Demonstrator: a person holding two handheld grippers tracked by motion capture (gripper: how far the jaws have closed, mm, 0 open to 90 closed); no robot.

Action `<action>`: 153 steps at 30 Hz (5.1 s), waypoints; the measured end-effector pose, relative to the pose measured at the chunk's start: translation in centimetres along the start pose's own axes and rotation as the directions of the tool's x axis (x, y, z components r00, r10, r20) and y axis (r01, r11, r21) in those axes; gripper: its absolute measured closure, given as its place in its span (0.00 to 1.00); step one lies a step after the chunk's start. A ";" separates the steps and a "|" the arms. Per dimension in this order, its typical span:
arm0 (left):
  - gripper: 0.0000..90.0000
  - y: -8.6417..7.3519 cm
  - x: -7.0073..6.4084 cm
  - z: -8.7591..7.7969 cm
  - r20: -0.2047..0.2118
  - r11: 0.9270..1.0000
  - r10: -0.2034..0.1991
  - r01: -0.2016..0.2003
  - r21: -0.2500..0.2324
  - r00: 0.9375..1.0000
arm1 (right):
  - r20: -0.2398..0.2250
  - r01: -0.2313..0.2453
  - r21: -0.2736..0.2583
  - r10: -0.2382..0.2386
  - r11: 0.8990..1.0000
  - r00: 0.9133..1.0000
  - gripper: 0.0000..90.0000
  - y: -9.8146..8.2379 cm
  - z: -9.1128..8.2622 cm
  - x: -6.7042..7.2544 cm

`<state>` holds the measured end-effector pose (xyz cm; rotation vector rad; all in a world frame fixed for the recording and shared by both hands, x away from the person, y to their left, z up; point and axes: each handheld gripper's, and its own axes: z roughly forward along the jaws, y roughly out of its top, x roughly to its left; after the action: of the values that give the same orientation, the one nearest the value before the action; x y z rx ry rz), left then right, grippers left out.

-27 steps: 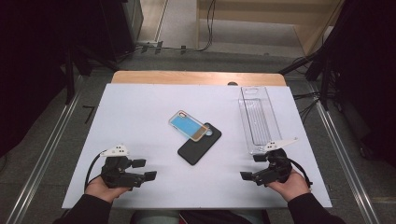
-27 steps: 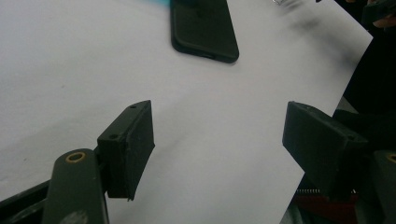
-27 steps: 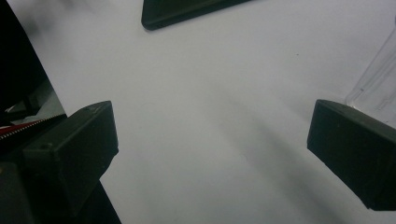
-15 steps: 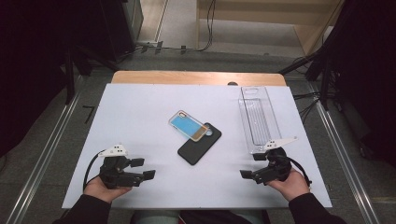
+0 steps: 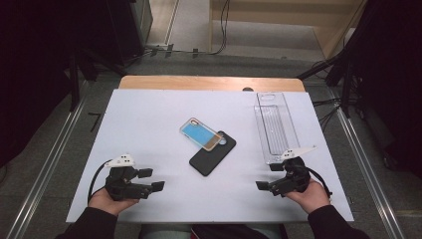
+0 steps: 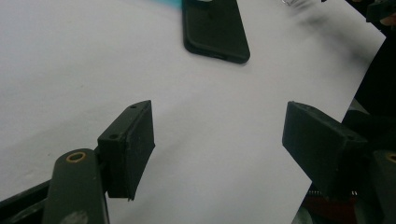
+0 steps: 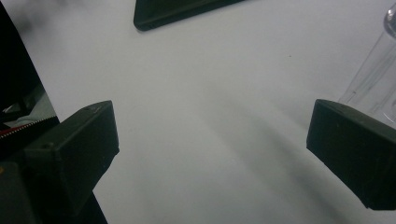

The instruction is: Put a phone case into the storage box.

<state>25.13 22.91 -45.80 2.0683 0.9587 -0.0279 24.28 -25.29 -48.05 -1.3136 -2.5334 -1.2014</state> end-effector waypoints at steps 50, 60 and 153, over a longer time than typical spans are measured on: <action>0.28 -0.1 -0.1 0.3 0.005 0.999 0.036 -0.036 -0.001 0.999 | -0.035 0.085 -0.024 -0.086 0.996 0.996 0.01 3.5 0.1 1.5; 0.26 0.0 -0.2 0.4 0.016 0.999 0.032 -0.032 0.005 0.999 | 0.002 0.086 -0.012 -0.086 0.996 0.996 0.01 5.7 1.5 2.1; 0.26 -0.1 0.3 -0.1 0.018 1.000 -0.009 0.009 0.003 1.000 | 0.145 0.112 0.022 -0.114 0.993 0.983 0.00 20.1 15.9 1.8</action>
<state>25.26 23.20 -45.86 2.0627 0.9571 -0.0528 42.09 -6.91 -46.09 -1.3174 -2.7478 -1.1435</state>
